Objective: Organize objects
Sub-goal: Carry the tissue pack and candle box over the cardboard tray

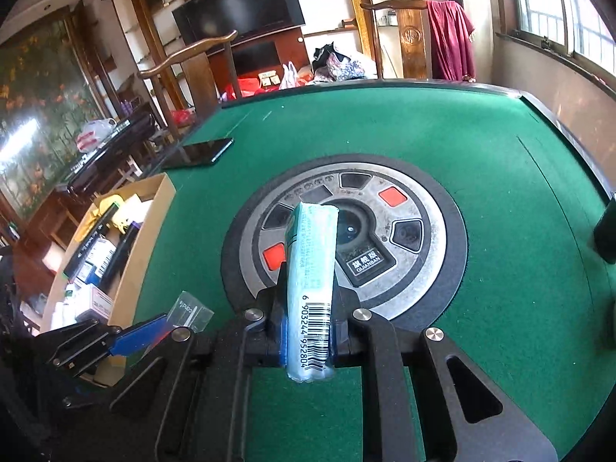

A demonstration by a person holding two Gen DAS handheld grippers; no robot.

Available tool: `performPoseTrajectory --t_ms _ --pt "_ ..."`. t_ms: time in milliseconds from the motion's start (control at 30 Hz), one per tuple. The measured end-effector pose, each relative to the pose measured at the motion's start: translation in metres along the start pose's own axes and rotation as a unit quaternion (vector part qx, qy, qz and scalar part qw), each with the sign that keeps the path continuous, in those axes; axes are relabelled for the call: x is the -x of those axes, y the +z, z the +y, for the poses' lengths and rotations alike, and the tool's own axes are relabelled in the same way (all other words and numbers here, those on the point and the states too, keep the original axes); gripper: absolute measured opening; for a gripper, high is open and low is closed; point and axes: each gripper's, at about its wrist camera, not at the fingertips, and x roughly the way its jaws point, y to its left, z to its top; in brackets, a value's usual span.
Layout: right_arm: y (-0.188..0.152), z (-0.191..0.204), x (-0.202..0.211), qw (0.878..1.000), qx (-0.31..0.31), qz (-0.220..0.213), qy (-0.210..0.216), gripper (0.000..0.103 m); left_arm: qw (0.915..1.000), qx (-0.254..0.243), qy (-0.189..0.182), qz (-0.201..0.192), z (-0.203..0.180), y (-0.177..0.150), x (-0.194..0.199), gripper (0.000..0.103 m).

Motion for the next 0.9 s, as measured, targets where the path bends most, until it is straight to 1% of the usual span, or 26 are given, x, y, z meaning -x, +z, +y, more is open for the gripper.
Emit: performPoseTrajectory --t_ms 167,267,467,633,733,900 --pt "0.0 0.008 0.004 1.0 -0.004 -0.006 0.018 0.013 0.9993 0.022 0.002 -0.032 0.015 0.011 0.024 0.027" --pt "0.0 0.021 0.009 0.999 -0.004 -0.017 0.035 0.013 0.9979 0.041 0.006 -0.051 0.031 0.018 0.039 0.027" --pt "-0.004 0.058 0.018 0.996 -0.001 -0.028 0.08 0.013 0.9934 0.081 0.036 -0.073 0.07 0.028 0.054 0.027" --pt "-0.013 0.087 0.016 0.993 -0.001 -0.018 0.113 0.014 0.9868 0.127 0.068 -0.074 0.121 0.029 0.06 0.027" --pt "-0.019 0.109 0.013 0.991 0.009 -0.008 0.135 0.014 0.9818 0.157 0.085 -0.066 0.151 0.028 0.057 0.027" --pt "-0.032 0.147 0.007 0.986 0.037 0.008 0.164 0.013 0.975 0.189 0.108 -0.044 0.19 0.022 0.045 0.027"
